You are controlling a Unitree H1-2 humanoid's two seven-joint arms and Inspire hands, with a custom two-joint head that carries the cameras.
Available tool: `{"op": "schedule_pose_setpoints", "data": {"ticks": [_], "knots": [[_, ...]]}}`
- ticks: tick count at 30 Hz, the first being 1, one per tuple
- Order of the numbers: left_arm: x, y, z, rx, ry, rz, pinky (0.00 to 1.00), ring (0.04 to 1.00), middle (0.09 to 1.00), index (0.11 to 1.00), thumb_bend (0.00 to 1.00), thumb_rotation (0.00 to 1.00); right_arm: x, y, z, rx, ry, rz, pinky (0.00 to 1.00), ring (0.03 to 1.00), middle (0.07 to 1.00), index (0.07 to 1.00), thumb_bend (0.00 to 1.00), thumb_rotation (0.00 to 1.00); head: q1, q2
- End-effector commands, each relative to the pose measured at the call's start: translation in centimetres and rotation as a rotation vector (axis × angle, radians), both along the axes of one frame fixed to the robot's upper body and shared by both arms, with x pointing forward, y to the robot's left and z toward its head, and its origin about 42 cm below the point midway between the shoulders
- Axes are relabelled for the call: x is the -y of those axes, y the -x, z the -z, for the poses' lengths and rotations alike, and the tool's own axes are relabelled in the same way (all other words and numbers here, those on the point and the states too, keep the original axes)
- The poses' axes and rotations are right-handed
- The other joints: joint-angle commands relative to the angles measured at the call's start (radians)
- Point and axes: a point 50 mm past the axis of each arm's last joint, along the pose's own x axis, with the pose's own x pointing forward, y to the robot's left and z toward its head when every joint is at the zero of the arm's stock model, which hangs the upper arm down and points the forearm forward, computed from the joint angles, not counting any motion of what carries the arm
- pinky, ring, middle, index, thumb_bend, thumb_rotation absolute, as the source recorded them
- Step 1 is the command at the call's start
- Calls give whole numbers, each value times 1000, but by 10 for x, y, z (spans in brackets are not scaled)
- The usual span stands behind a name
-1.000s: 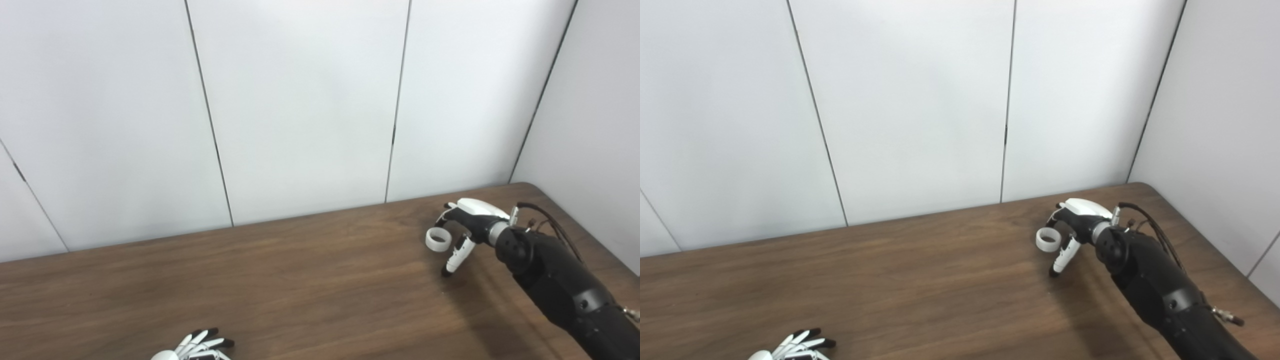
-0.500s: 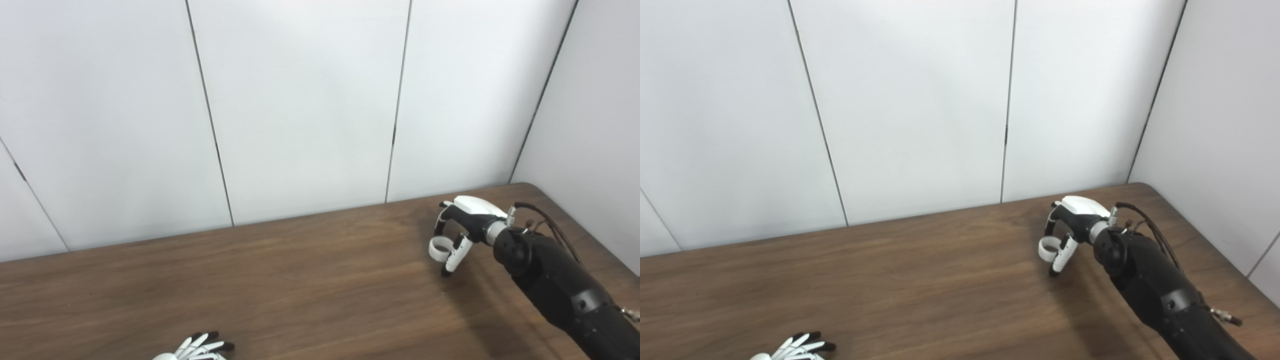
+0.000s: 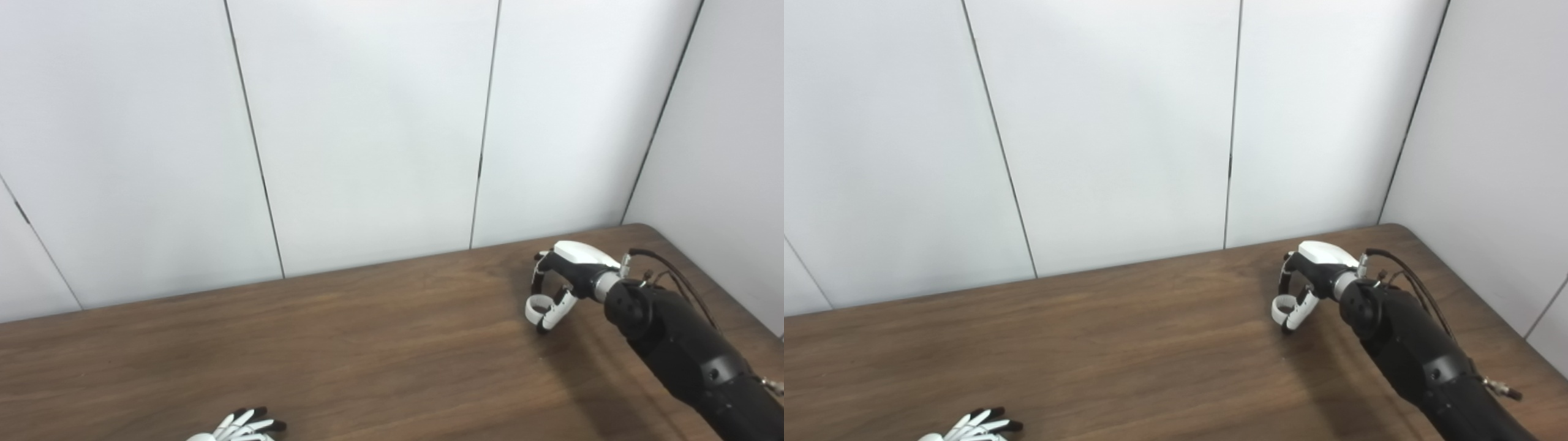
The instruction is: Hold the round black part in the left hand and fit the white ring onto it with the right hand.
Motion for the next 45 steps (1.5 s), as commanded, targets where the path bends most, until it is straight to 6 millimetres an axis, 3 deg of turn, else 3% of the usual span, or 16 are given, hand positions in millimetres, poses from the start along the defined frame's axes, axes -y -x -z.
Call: {"op": "schedule_pose_setpoints", "data": {"ticks": [1,7,12,21,34,45], "knots": [[-4,7,8,-51,-64,24,1000,957,838,481,518,38,10,-3,-17,61,28,11,976,1000,925,484,519,122,1,2],[2,2,11,-55,-75,24,1000,952,834,481,518,39,4,-1,-18,75,14,-7,982,1000,920,482,519,123,37,3],[11,-13,20,-42,-108,27,1000,941,826,482,518,40,-11,1,-22,107,-18,-64,990,1000,920,480,518,119,71,-5],[29,-50,43,-15,-122,7,1000,949,828,482,518,41,-41,2,-59,175,-26,-191,990,1000,933,478,521,123,130,5],[52,-66,63,-27,-150,-13,1000,960,834,481,520,42,-110,12,-109,318,-94,-453,979,1000,919,476,516,122,242,31],[72,-70,67,-38,-163,-13,1000,977,845,480,520,43,-168,24,-125,331,-158,-658,968,1000,916,476,518,124,334,62]]}}
